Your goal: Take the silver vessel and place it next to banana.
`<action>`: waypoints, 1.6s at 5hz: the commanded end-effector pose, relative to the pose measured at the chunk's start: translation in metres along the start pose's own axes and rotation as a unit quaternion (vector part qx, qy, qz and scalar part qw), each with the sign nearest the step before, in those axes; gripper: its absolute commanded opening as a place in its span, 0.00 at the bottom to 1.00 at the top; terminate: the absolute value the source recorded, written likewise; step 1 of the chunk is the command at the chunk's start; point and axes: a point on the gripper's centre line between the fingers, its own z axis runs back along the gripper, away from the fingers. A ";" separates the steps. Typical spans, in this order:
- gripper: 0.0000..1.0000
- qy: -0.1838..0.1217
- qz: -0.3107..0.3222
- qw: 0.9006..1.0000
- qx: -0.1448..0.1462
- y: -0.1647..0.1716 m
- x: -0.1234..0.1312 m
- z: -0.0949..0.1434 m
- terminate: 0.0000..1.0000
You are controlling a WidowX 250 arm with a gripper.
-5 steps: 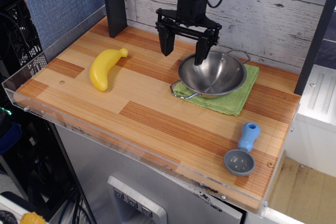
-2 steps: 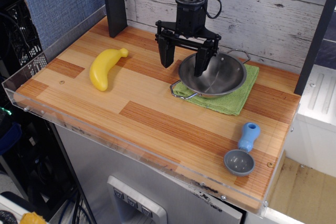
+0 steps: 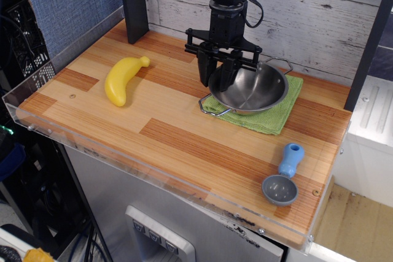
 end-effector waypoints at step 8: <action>0.00 -0.035 0.041 0.998 -0.040 0.066 -0.079 0.040 0.00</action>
